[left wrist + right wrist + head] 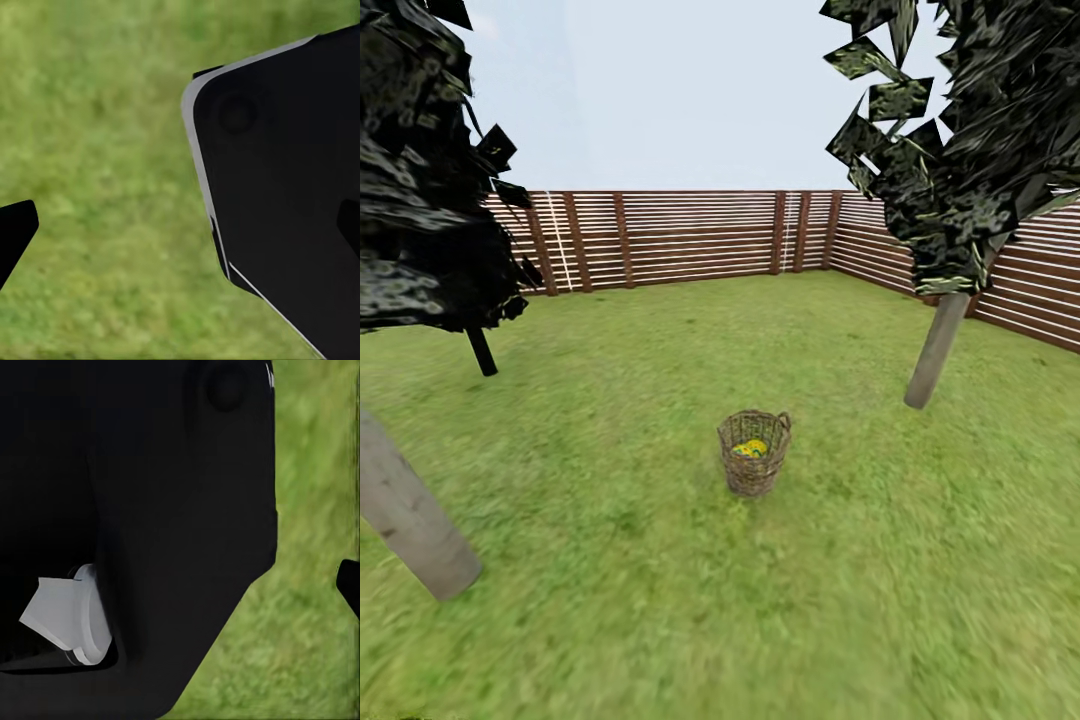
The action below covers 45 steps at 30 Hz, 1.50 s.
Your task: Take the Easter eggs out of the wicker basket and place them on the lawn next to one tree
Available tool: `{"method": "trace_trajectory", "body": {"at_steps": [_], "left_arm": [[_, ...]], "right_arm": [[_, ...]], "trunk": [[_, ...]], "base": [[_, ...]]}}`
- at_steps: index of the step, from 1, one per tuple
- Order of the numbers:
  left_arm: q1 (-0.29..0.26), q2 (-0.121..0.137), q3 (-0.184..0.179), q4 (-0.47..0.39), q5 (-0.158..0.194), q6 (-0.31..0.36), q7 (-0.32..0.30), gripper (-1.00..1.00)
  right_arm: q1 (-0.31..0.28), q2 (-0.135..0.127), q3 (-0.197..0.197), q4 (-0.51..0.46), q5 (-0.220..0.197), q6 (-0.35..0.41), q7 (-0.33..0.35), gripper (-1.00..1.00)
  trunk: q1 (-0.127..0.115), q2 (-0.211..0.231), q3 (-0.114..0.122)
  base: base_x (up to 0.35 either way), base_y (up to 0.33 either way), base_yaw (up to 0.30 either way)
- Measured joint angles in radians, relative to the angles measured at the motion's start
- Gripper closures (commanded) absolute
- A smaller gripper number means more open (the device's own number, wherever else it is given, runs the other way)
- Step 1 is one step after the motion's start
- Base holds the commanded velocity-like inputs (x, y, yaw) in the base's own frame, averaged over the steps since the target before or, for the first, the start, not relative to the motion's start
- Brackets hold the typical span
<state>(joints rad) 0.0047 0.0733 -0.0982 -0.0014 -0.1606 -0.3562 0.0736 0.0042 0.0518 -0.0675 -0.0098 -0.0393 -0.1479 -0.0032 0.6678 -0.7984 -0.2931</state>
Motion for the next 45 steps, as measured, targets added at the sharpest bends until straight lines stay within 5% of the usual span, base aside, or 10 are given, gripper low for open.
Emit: {"method": "trace_trajectory", "body": {"at_steps": [45], "left_arm": [[0.0,-0.001,0.0,0.0,0.001,-0.001,0.001,-1.0]], "right_arm": [[0.0,0.0,-0.001,0.0,-0.001,-0.001,0.0,-1.0]], "trunk": [[0.0,0.0,0.0]], "base": [[0.264,-0.223,0.132]]}}
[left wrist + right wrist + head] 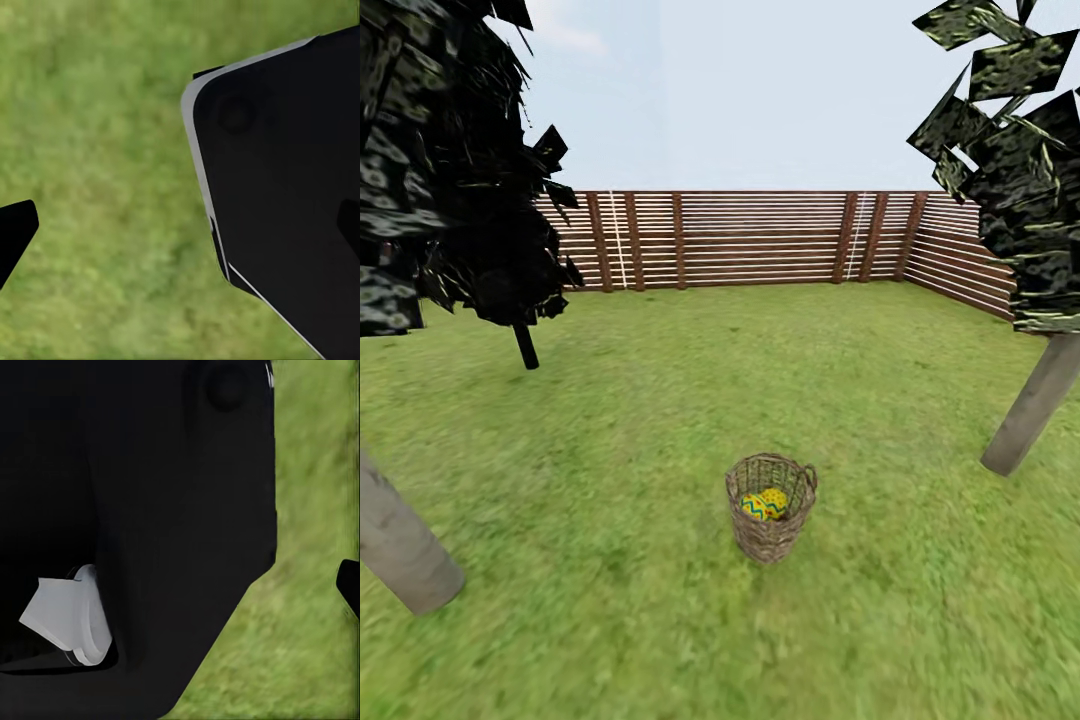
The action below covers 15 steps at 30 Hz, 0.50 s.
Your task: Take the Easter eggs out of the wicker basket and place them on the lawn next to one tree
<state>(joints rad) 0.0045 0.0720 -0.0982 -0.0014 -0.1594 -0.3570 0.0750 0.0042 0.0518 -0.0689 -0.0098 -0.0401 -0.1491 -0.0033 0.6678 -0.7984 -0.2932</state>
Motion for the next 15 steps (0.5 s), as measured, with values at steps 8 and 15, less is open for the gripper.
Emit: {"method": "trace_trajectory", "body": {"at_steps": [8,15], "left_arm": [[0.0,0.0,0.0,0.0,0.0,-0.001,0.0,-1.0],[0.0,0.0,0.0,0.0,0.0,0.0,0.0,-1.0]], "right_arm": [[0.0,0.0,0.0,0.0,0.0,0.0,0.0,-1.0],[0.0,0.0,0.0,0.0,0.0,0.0,0.0,-1.0]], "trunk": [[0.0,0.0,0.0],[0.0,0.0,0.0]], "base": [[0.255,-0.232,0.105],[0.254,-0.233,0.074]]}}
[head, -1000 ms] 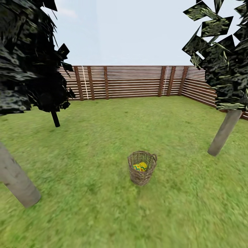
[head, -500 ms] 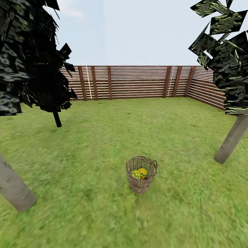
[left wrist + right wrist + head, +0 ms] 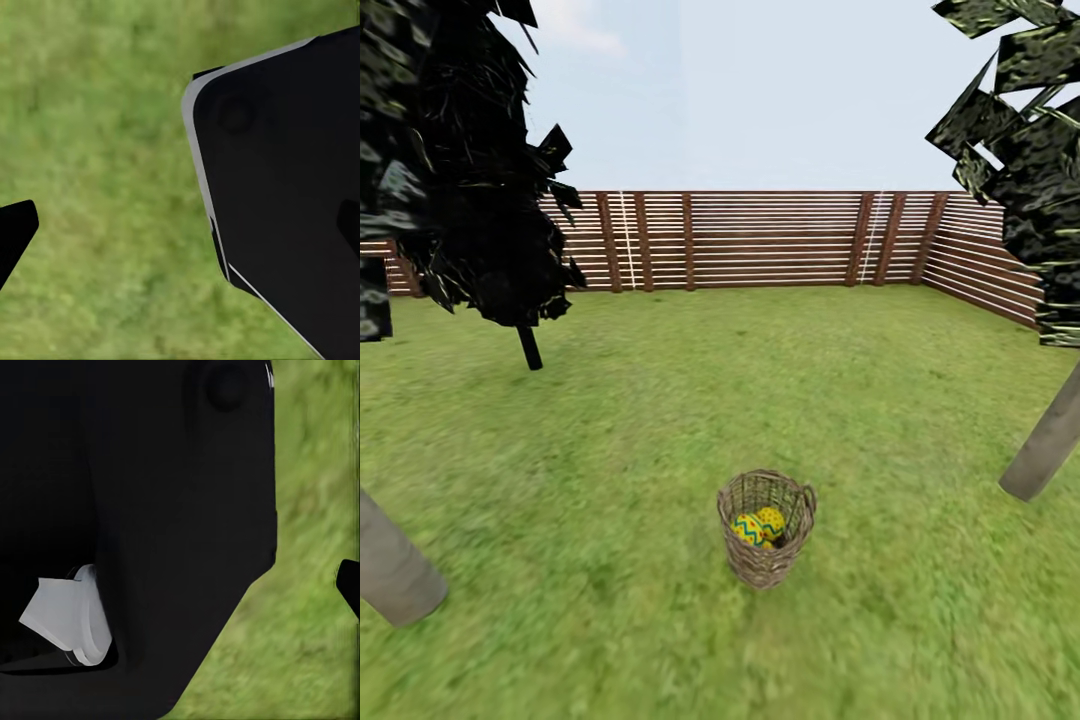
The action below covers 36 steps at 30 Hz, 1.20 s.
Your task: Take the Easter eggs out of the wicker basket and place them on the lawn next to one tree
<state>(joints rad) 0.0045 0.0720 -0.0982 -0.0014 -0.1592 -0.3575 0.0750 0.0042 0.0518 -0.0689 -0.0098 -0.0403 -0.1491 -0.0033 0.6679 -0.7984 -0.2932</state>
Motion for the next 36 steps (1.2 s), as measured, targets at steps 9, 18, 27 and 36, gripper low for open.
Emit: {"method": "trace_trajectory", "body": {"at_steps": [9,18,27,36], "left_arm": [[0.0,0.0,0.0,0.0,0.001,-0.001,0.002,-1.0],[0.0,0.0,0.0,0.0,0.003,-0.002,0.015,-1.0],[0.0,0.001,0.0,0.0,0.003,-0.002,0.016,-1.0],[0.0,0.001,0.0,0.0,0.003,-0.002,0.017,-1.0]], "right_arm": [[0.0,0.0,0.0,0.0,0.0,0.001,0.0,-1.0],[0.0,0.0,0.001,0.0,0.001,0.001,0.0,-1.0],[0.0,0.001,0.003,0.0,0.001,0.002,0.0,-1.0],[0.0,0.0,0.003,0.001,0.001,0.002,0.0,-1.0]], "trunk": [[0.0,0.0,0.0],[0.0,0.0,0.0],[0.0,0.0,0.0],[0.0,0.0,0.0]], "base": [[0.254,-0.233,0.008],[0.254,-0.231,0.001],[0.253,-0.192,0.0],[0.253,-0.157,0.0]]}}
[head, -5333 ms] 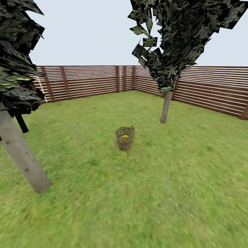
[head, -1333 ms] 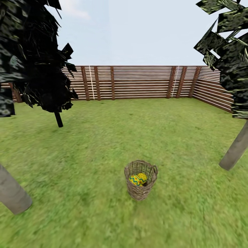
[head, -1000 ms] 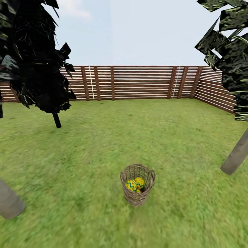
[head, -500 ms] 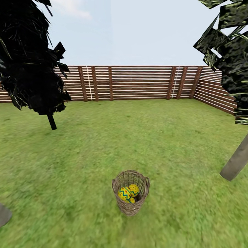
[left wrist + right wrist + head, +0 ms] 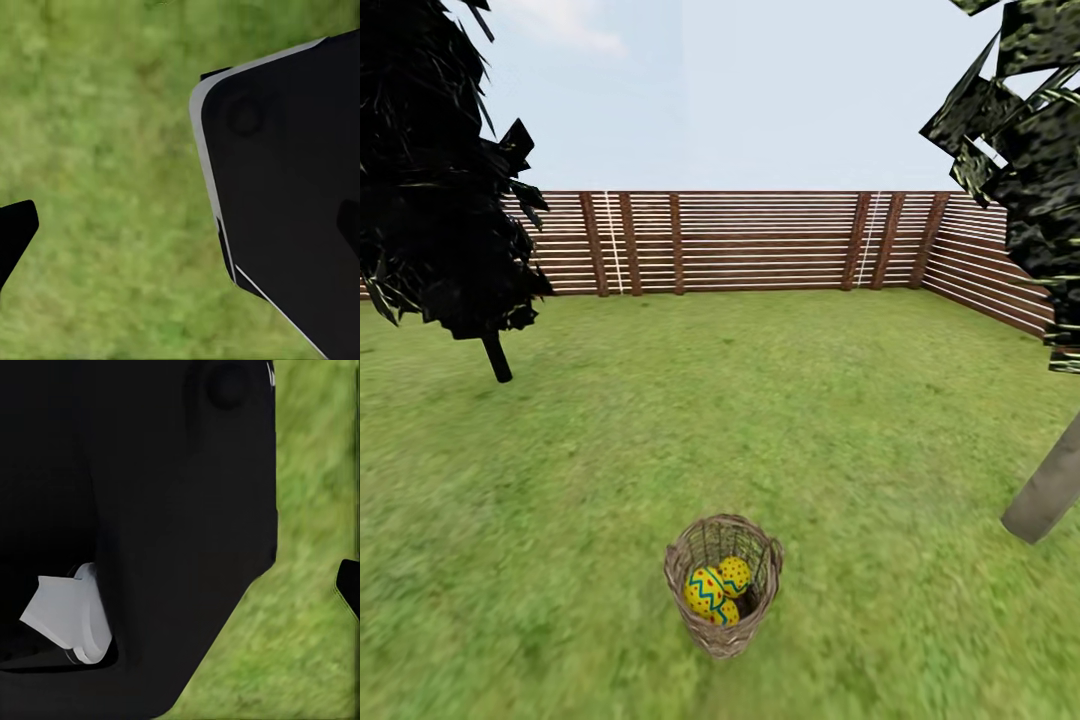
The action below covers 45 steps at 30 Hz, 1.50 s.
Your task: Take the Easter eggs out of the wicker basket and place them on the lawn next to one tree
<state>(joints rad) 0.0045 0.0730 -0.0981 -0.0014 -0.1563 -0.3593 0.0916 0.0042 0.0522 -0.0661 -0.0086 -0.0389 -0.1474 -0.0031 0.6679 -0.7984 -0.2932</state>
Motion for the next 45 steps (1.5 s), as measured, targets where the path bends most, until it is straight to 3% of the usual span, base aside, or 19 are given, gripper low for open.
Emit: {"method": "trace_trajectory", "body": {"at_steps": [17,29,39,43,45], "left_arm": [[0.0,0.001,0.0,0.0,0.0,0.0,0.0,-1.0],[0.0,0.001,0.003,0.0,0.005,-0.001,-0.001,-1.0],[-0.001,0.003,0.012,0.0,0.013,-0.002,-0.007,-1.0],[-0.002,0.001,0.012,0.0,0.009,0.0,-0.011,-1.0],[-0.002,0.0,0.013,0.0,0.008,0.001,-0.012,-1.0]], "right_arm": [[0.0,0.0,0.0,0.001,0.0,0.0,0.0,-1.0],[0.0,-0.001,-0.002,-0.012,-0.001,-0.001,0.0,-1.0],[-0.002,-0.004,-0.002,-0.103,-0.001,0.001,0.001,-1.0],[-0.002,-0.01,0.0,-0.179,0.0,-0.001,0.006,-1.0],[-0.001,-0.014,-0.002,-0.26,-0.001,-0.001,0.024,-1.0]], "trunk": [[0.0,0.0,0.0],[0.0,0.0,0.0],[0.0,0.0,0.0],[0.0,0.0,0.0],[0.0,0.0,0.0]], "base": [[0.215,-0.082,0.0],[0.064,-0.001,0.0],[0.003,0.0,0.0],[0.0,0.0,0.0],[0.0,0.0,0.0]]}}
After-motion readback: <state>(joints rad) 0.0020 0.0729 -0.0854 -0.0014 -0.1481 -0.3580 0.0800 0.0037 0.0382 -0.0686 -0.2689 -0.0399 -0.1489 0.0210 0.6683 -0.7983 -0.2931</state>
